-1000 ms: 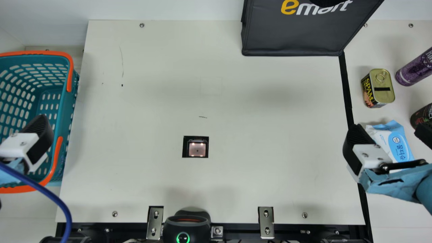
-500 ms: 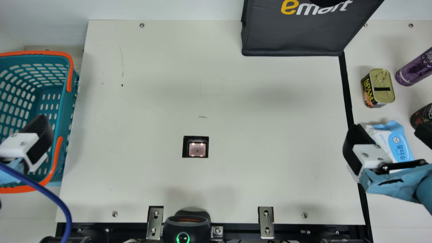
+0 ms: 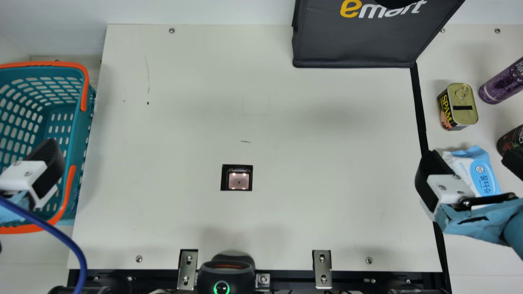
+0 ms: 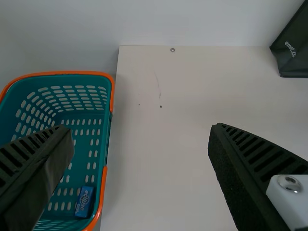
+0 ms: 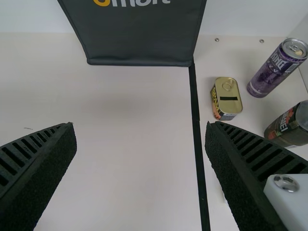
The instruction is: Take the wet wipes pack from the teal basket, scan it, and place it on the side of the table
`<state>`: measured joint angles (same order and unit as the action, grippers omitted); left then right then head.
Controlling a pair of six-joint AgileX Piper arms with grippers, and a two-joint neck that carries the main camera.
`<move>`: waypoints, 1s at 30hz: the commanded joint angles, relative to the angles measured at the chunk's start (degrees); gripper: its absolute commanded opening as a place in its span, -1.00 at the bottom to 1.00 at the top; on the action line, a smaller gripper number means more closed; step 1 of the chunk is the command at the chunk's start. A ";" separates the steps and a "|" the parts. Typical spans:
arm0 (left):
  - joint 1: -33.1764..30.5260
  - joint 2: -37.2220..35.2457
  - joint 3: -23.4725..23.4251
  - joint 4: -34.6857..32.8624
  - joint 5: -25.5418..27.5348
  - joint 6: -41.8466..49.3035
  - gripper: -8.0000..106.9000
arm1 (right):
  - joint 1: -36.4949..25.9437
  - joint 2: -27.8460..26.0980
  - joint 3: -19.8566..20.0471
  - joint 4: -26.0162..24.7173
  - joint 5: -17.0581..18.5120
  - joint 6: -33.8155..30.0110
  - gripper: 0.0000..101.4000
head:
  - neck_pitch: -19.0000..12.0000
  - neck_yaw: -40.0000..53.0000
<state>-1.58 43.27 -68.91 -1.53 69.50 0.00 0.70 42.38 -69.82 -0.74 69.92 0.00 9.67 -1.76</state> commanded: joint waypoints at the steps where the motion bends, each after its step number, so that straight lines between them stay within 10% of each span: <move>1: 0.00 0.00 0.00 0.00 0.00 0.00 0.71 | 0.00 0.00 0.00 0.00 0.00 0.00 0.87 | -1.75 0.18; 30: 0.00 0.00 0.00 0.00 0.00 0.00 0.71 | 0.00 0.00 0.00 0.00 -0.06 0.00 0.87 | -1.75 0.18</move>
<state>-1.58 43.27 -68.91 -1.53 69.50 0.00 0.70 42.38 -69.82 -0.74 69.86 0.00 9.58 -1.67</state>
